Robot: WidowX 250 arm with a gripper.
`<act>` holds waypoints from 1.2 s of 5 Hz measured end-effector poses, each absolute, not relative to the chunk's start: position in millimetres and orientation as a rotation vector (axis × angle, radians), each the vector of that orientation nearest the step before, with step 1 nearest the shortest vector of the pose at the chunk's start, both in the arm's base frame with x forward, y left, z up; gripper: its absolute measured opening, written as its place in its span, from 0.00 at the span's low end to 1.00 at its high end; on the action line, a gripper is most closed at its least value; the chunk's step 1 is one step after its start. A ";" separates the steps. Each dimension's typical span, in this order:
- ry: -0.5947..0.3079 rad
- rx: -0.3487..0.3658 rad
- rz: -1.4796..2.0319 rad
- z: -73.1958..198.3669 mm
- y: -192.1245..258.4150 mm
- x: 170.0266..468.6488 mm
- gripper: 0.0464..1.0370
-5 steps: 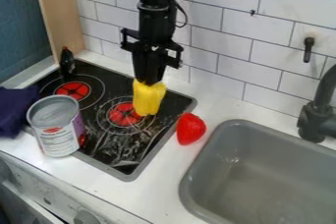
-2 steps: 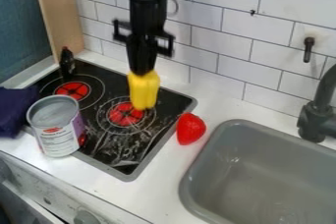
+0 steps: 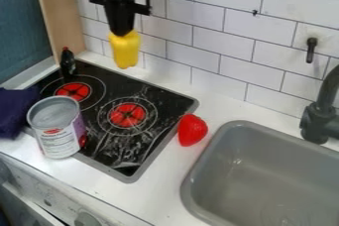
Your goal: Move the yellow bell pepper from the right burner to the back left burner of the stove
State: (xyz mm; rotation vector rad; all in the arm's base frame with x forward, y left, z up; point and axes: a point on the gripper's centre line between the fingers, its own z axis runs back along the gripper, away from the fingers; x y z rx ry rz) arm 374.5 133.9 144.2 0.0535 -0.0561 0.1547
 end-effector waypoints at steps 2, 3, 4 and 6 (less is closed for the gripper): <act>0.034 0.044 0.234 127.7 175.6 382.1 0.06; 0.065 0.051 0.256 124.9 197.3 388.6 0.06; 0.105 0.060 0.293 114.3 218.9 383.2 0.06; 0.143 0.047 0.298 97.4 219.1 376.3 0.06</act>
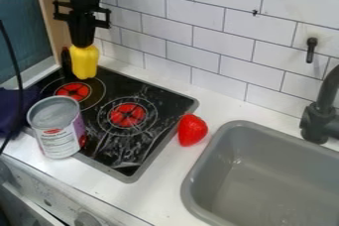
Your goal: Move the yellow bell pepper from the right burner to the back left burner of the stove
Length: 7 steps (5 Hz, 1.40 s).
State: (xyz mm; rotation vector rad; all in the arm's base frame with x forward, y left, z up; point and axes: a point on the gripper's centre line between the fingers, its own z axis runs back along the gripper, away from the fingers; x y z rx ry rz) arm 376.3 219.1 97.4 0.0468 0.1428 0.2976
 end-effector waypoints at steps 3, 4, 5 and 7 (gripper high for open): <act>0.127 0.005 0.313 95.8 207.3 371.0 0.30; 0.121 -0.002 0.332 95.1 205.3 370.3 0.58; 0.117 0.001 0.351 97.9 204.9 369.7 0.90; -0.069 0.093 0.319 175.4 171.3 312.0 0.97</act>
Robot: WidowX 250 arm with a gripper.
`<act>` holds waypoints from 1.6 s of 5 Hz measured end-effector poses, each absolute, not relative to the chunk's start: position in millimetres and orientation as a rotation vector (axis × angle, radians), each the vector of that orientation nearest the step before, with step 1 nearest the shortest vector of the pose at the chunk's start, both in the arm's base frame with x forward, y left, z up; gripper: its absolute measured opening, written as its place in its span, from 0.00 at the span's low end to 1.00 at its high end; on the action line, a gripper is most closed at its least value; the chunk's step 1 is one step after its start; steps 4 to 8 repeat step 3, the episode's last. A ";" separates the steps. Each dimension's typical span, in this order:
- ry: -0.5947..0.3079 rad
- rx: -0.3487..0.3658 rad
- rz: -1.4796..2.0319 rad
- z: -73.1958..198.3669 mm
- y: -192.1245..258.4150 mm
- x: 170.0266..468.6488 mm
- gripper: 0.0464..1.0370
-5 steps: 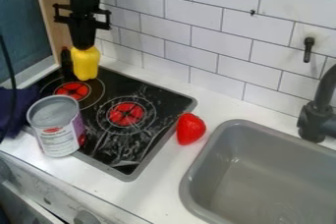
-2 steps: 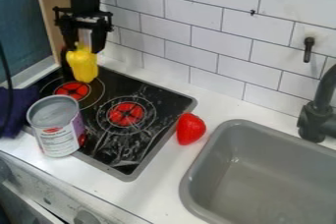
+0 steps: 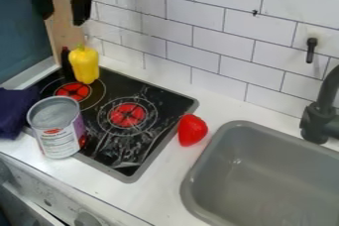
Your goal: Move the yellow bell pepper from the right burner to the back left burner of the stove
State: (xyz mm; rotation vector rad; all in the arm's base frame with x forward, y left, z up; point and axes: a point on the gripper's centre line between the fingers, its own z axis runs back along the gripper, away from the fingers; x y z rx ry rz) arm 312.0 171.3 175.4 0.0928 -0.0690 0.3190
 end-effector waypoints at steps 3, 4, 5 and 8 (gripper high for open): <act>-0.007 -0.064 -0.034 154.1 34.1 254.3 0.96; -0.007 -0.064 -0.034 154.1 34.1 254.3 0.96; -0.007 -0.064 -0.034 154.1 34.1 254.3 0.96; -0.007 -0.064 -0.034 154.1 34.1 254.3 0.96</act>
